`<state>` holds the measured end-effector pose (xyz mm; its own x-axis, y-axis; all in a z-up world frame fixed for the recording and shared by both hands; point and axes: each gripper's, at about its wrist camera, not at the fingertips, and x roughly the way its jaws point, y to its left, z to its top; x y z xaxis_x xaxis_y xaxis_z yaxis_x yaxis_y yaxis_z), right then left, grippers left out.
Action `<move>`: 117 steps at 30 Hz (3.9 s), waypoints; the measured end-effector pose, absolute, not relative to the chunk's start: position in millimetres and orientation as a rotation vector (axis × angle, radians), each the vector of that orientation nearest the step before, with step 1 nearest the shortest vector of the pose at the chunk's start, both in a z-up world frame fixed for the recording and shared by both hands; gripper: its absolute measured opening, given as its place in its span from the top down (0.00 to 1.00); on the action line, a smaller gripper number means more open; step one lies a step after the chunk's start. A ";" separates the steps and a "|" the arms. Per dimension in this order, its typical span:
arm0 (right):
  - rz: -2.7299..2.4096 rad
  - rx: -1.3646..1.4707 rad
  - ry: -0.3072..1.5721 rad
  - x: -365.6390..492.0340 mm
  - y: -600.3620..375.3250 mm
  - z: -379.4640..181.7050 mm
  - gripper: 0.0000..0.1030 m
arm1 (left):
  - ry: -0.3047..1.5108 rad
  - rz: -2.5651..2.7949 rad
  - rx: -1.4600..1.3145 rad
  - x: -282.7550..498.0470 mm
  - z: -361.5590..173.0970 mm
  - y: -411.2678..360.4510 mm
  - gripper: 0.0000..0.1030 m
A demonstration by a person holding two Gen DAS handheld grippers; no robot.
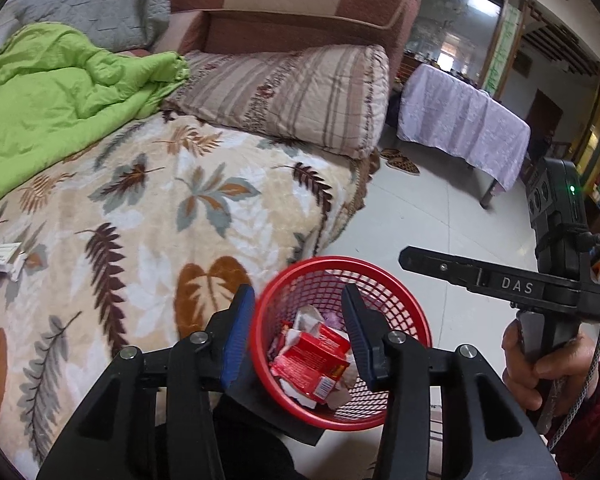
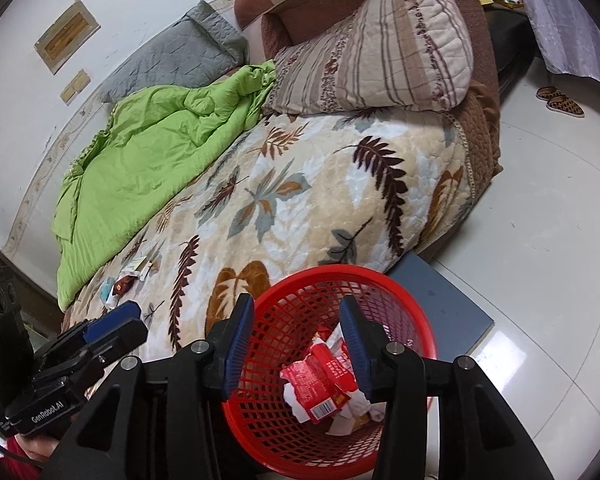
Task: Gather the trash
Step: 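Move both empty tools back over the remaining items on the bed, then grasp the teal cartoon packet with the left tool while the right tool grasps the white medicine box, then lift the teal packet and white medicine box off the bed with both tools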
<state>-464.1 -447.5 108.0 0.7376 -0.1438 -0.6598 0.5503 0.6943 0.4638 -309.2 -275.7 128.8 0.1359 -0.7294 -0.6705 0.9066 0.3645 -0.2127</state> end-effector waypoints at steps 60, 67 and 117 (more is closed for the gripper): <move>0.257 0.127 0.999 36.7 -242.6 56.7 0.32 | 0.982 -0.368 -0.379 106.9 10.9 8.0 0.67; 0.274 -0.266 1.010 43.9 -207.8 46.8 0.32 | 0.969 -0.343 -0.382 112.6 10.4 12.0 0.68; 0.096 0.322 0.650 -26.8 -183.3 86.6 0.83 | 0.759 -0.261 -0.173 54.6 79.0 11.7 0.68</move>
